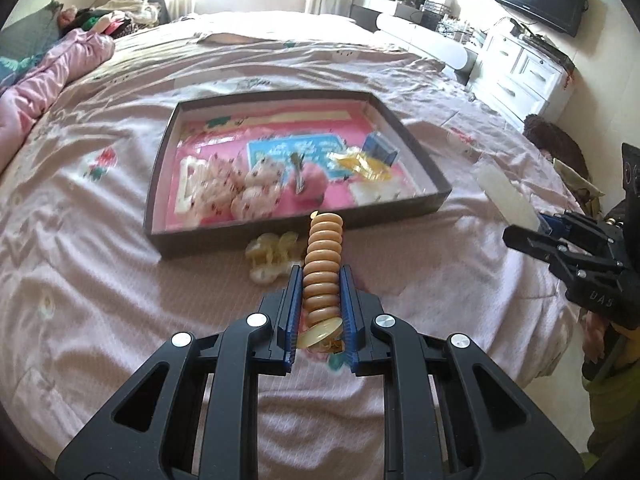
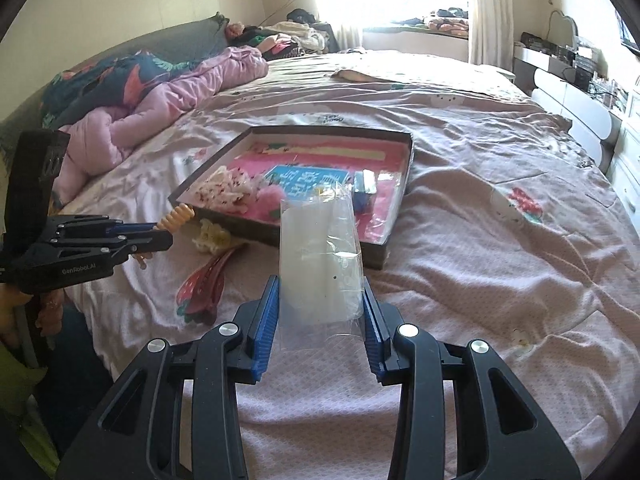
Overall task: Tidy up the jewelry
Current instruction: 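Carry the hair tie and clear bag into the tray and release both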
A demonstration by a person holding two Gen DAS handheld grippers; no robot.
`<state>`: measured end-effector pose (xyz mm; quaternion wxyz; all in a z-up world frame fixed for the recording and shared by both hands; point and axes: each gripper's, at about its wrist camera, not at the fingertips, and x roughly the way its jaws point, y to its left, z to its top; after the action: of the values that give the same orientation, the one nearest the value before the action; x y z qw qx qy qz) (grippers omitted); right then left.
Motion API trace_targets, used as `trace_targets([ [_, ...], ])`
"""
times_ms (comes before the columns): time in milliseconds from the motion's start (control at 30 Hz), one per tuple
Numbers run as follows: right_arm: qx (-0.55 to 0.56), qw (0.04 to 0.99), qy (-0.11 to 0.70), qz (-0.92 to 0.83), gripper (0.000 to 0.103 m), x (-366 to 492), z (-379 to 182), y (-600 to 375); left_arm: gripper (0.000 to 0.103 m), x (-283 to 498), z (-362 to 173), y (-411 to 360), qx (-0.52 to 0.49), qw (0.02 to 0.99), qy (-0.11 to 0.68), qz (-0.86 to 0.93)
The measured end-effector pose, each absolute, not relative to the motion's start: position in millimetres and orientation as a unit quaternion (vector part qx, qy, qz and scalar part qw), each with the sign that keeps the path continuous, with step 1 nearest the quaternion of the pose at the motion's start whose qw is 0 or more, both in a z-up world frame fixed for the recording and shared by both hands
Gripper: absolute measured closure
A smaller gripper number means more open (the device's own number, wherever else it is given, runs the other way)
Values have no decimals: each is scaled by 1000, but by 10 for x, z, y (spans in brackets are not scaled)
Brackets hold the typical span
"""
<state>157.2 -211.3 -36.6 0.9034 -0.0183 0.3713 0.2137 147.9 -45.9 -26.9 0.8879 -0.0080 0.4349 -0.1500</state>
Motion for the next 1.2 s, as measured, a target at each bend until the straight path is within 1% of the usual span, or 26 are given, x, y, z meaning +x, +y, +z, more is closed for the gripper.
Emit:
trace_targets([
  [667,-17,914,347,210,67,1861,-112,-2028,91,1930,55,-544,-6,900,406,-161],
  [1200,-23,919,330,214,67,2338,11,-1842,91,2412,-5,-305,-21,902,409,-138],
])
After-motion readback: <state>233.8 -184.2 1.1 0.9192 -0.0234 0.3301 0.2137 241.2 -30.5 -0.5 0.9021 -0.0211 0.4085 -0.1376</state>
